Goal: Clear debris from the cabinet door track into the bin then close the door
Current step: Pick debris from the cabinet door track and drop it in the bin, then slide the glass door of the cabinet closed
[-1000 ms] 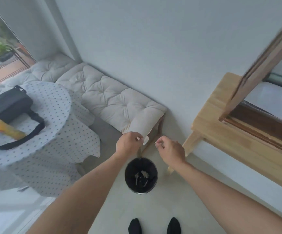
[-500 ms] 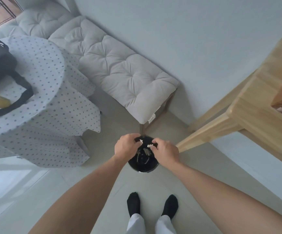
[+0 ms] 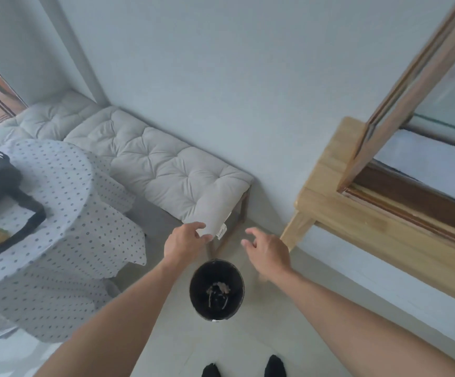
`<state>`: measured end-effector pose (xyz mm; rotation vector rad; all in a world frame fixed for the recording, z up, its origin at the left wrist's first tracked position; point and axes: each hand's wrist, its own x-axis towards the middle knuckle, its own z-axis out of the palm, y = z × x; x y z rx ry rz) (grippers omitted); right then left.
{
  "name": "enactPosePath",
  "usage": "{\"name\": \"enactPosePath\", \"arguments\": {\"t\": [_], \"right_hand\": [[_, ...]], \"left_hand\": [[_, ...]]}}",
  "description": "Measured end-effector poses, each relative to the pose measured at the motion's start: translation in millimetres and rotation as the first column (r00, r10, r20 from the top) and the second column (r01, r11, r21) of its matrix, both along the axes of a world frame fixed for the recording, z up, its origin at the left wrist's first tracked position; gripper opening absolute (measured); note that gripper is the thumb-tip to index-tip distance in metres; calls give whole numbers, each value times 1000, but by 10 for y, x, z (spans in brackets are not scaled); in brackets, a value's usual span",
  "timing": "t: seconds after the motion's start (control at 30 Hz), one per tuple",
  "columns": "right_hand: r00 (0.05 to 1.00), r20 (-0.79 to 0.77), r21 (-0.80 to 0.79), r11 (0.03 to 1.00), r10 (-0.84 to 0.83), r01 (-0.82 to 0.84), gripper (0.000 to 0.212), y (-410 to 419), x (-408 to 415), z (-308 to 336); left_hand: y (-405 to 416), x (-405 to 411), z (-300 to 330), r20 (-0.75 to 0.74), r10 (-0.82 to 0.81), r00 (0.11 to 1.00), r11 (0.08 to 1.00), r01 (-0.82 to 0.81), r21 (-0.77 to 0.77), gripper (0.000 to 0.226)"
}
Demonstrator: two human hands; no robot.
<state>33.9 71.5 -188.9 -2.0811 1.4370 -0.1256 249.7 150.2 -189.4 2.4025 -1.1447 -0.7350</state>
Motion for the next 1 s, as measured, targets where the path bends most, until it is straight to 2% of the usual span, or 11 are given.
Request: {"name": "enactPosePath", "arguments": {"t": [0.23, 0.43, 0.8, 1.0], "right_hand": [[982, 92, -160, 971, -165, 178, 39, -119, -643, 839], [936, 114, -282, 892, -334, 353, 40, -172, -1440, 1307], [784, 96, -320, 727, -614, 608, 43, 119, -2872, 1680], [725, 93, -373, 651, -683, 661, 40, 199, -3294, 1686]], "left_hand": [[-535, -399, 862, 61, -157, 986, 970, 166, -175, 47], [-965, -1030, 1446, 153, -320, 935, 899, 350, -263, 48], [-1377, -2099, 1838, 203, -504, 839, 771, 543, -332, 55], [-1342, -2433, 1893, 230, -536, 812, 707, 581, -402, 65]]}}
